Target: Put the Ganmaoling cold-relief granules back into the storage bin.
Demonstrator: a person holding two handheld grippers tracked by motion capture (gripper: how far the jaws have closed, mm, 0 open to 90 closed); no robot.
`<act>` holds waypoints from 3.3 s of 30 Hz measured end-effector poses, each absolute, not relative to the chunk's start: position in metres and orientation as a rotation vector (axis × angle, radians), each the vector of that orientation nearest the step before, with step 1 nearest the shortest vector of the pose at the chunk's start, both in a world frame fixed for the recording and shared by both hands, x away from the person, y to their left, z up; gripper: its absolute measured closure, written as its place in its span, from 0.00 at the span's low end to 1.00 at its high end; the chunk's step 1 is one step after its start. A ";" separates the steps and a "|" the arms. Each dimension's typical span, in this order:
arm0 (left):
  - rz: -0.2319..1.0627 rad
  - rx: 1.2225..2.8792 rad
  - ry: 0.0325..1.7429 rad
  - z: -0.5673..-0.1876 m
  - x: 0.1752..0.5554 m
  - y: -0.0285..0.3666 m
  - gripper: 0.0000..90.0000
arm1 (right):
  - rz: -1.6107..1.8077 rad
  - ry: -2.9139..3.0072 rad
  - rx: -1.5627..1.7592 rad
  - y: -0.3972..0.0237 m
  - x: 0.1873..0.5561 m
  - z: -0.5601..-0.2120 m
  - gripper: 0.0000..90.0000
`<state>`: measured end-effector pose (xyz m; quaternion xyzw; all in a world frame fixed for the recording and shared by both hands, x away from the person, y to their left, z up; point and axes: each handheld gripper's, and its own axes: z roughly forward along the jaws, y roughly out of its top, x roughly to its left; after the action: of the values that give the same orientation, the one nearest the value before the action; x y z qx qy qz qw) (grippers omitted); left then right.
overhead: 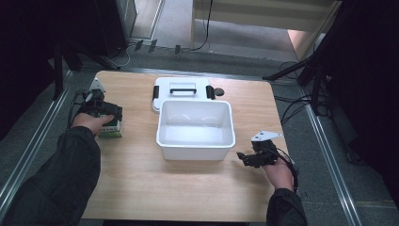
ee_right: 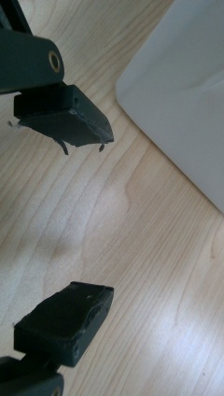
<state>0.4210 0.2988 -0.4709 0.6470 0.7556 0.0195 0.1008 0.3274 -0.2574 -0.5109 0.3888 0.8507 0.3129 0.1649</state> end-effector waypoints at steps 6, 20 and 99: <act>0.041 1.971 2.202 -0.470 0.422 0.297 0.05 | 0.887 2.438 1.100 -0.256 0.327 -0.510 0.24; -0.013 1.977 2.220 -0.467 0.427 0.301 0.06 | 0.857 2.452 1.082 -0.253 0.327 -0.512 0.24; 0.000 2.129 1.955 -0.295 0.438 0.143 0.07 | 0.885 2.463 1.051 -0.248 0.329 -0.510 0.24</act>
<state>0.4380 0.1433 -0.2951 0.7309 0.6710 0.0000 0.1252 0.3290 -0.2482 -0.5102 0.3679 0.8620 0.3098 0.1601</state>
